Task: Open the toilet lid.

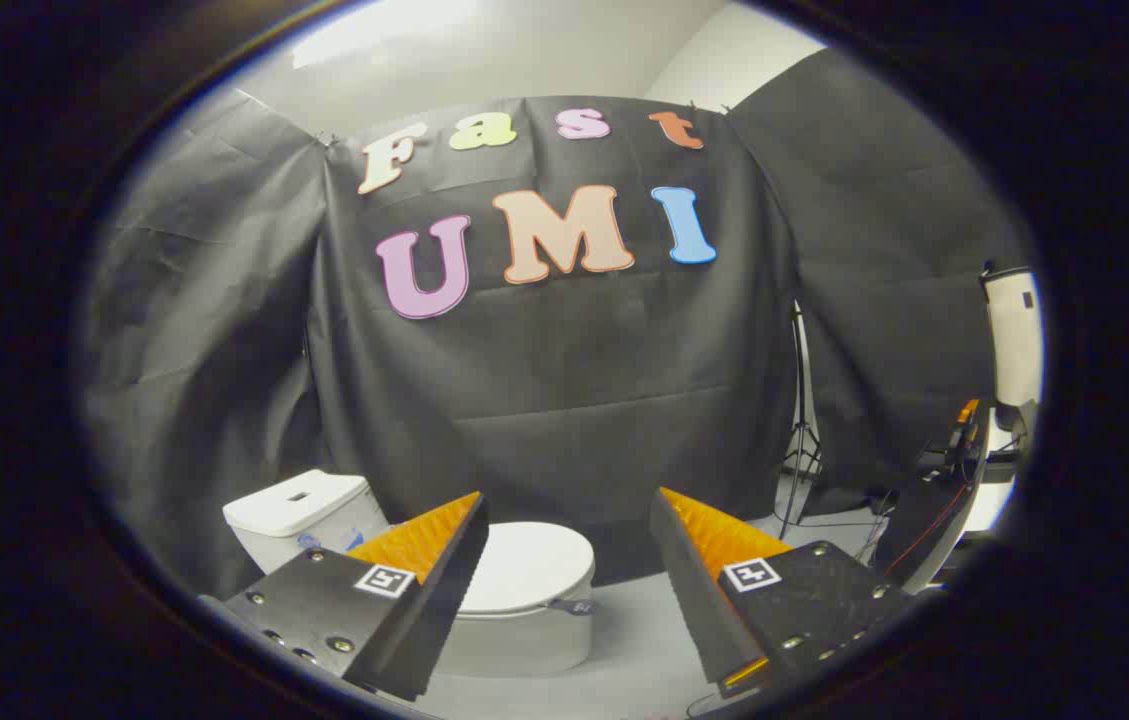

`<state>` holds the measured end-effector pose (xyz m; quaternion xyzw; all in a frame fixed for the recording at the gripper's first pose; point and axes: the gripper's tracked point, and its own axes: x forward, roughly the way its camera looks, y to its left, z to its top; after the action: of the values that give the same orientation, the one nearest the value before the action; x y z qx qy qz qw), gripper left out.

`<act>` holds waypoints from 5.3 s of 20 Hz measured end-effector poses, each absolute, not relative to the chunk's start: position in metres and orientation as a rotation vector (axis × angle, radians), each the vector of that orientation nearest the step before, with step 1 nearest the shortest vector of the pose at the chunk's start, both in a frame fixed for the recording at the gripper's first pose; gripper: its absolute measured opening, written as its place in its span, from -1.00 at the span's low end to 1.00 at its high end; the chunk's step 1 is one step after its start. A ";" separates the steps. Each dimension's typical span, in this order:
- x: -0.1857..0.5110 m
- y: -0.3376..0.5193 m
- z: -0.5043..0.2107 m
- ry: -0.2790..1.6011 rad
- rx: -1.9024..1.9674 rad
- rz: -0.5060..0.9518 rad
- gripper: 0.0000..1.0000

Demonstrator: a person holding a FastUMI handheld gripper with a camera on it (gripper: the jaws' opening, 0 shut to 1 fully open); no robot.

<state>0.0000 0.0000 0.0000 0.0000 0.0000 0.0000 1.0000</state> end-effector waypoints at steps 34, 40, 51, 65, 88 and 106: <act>-0.001 -0.019 -0.009 0.015 0.048 -0.060 0.93; 0.004 -0.035 -0.020 0.045 0.082 -0.113 0.92; 0.072 -0.054 -0.077 0.017 0.417 -0.144 0.83; 0.139 -0.030 -0.236 0.079 0.859 -0.231 0.82; 0.204 0.015 -0.361 0.433 1.064 -0.305 -0.63; 0.204 0.056 -0.229 0.345 0.685 -0.243 -0.94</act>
<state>0.2042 0.0556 -0.2293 0.3332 0.1681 -0.1183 0.9202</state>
